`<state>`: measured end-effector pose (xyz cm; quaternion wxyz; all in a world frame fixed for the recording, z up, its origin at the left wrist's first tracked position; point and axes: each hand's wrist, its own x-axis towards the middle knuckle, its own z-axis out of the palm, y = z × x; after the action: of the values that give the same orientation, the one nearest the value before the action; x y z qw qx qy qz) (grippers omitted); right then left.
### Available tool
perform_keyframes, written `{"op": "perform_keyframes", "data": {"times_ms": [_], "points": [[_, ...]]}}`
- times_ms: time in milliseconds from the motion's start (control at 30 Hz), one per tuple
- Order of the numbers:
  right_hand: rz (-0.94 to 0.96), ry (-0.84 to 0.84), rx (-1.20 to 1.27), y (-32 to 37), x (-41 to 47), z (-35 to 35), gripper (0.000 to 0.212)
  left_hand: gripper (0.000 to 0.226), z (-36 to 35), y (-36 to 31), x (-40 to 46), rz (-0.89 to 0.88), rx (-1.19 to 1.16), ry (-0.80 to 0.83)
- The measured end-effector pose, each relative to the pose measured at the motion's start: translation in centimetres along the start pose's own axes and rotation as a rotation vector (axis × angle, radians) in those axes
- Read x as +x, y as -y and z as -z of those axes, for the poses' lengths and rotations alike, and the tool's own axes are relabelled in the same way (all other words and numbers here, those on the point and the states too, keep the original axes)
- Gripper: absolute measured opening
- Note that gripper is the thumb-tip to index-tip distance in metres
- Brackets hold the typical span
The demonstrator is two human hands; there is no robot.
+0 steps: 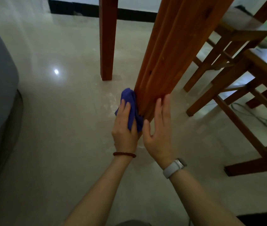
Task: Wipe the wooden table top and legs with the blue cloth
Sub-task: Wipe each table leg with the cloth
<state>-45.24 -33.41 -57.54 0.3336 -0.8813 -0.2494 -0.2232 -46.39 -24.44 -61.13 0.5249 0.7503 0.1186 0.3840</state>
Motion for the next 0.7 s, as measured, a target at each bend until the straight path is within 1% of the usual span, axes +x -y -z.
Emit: {"op": "perform_keyframes", "data": {"times_ms": [67, 100, 133, 233, 300, 367, 467, 500, 533, 567, 633, 667, 700], "points": [[0.030, 0.072, -0.075, -1.3, -0.8, -0.9, 0.068, 0.045, -0.2, 2.6, -1.5, 0.004, 0.045, 0.051], [0.057, 0.095, -0.110, -2.1, -1.2, -1.2, 0.071, 0.044, 0.0, 4.2, -2.4, 0.052, 0.071, 0.100], [0.082, 0.113, -0.136, -2.7, -1.4, -1.4, 0.073, 0.044, 0.1, 5.6, -3.3, 0.137, 0.094, 0.157], [0.081, 0.136, -0.139, -3.4, -1.7, -1.7, 0.072, 0.048, 0.1, 8.7, -5.7, 0.503, 0.164, 0.350], [0.055, 0.138, -0.127, -3.3, -1.7, -1.7, 0.068, 0.050, 0.1, 10.0, -6.5, 0.674, 0.231, 0.511], [0.049, 0.146, -0.138, -3.4, -1.7, -1.6, 0.064, 0.049, 0.4, 10.6, -6.3, 0.763, 0.288, 0.612], [0.050, 0.193, -0.167, -3.8, -2.5, -1.2, 0.064, 0.041, 0.8, 11.0, -5.1, 0.816, 0.358, 0.693], [0.025, 0.220, -0.164, -4.0, -3.1, -1.1, 0.064, 0.037, 1.1, 10.9, -4.5, 0.845, 0.362, 0.678], [-0.016, 0.246, -0.153, -4.2, -3.9, -0.9, 0.065, 0.034, 1.3, 10.8, -4.1, 0.871, 0.347, 0.616], [-0.063, 0.266, -0.138, -4.5, -4.6, -0.7, 0.064, 0.032, 1.6, 10.5, -4.0, 0.879, 0.320, 0.503], [-0.161, 0.297, -0.100, -5.0, -5.9, -0.4, 0.060, 0.032, 1.5, 9.3, -4.3, 0.793, 0.272, 0.235], [-0.203, 0.307, -0.082, -5.2, -6.3, -0.2, 0.059, 0.034, 1.2, 8.6, -4.6, 0.724, 0.248, 0.169], [-0.231, 0.313, -0.067, -5.3, -6.6, 0.0, 0.059, 0.036, 0.8, 7.9, -5.1, 0.687, 0.237, 0.198]]}}
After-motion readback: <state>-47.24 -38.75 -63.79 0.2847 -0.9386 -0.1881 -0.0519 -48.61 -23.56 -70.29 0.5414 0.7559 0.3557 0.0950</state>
